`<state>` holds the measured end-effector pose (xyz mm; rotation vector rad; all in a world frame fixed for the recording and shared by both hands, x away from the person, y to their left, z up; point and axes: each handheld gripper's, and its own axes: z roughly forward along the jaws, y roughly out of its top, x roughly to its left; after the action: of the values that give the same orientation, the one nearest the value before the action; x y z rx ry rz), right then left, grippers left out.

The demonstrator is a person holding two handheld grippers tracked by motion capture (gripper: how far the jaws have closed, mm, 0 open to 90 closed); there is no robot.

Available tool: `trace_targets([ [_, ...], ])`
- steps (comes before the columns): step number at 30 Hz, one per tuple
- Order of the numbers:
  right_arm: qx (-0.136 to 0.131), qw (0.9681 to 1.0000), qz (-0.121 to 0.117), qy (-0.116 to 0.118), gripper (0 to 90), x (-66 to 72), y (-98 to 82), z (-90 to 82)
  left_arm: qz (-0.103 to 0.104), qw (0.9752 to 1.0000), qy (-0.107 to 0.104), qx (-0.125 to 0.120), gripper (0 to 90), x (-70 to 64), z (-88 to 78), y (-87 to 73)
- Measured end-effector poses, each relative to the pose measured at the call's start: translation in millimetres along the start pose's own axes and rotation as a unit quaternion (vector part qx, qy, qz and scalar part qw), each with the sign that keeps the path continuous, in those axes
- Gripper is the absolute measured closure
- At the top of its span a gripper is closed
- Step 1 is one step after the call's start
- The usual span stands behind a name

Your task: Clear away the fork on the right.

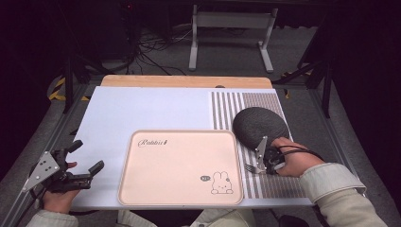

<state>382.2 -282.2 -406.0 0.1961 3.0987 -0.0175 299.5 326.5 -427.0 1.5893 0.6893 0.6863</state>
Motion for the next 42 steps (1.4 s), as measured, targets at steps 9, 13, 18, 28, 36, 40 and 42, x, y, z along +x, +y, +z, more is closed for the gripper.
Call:
trace_targets([
  [9, -0.041, 0.9989, 0.012, -0.019, 86.0, 3.3, 3.1, -27.1, 0.001, 1.0000, 0.000, 0.000, 0.0, -0.1, -0.1, 0.1],
  [13, -0.068, 0.9971, 0.019, -0.030, 86.0, 6.4, 5.2, -39.8, 0.000, 1.0000, 0.000, 0.000, 0.0, 0.0, -0.1, 0.1],
  [18, -0.105, 0.9933, 0.022, -0.041, 86.0, 9.4, 7.8, -54.9, 0.001, 1.0000, -0.001, 0.000, 0.0, -0.1, 0.0, 0.1],
  [28, -0.163, 0.9832, 0.057, -0.061, 86.0, 14.2, 14.3, -73.2, 0.000, 1.0000, -0.002, -0.001, 0.0, 0.2, -0.2, 0.2],
  [36, -0.211, 0.9716, 0.090, -0.058, 86.0, 16.9, 23.7, -83.5, 0.001, 1.0000, -0.002, -0.001, 0.0, 0.2, -0.3, 0.2],
  [40, -0.230, 0.9642, 0.120, -0.055, 86.1, 19.7, 31.9, -87.9, 0.000, 1.0000, -0.002, -0.002, 0.0, 0.0, 0.0, 0.2],
  [42, -0.233, 0.9631, 0.125, -0.054, 86.1, 20.0, 33.9, -88.8, 0.000, 1.0000, -0.002, -0.003, 0.0, 0.0, -0.1, 0.2],
])
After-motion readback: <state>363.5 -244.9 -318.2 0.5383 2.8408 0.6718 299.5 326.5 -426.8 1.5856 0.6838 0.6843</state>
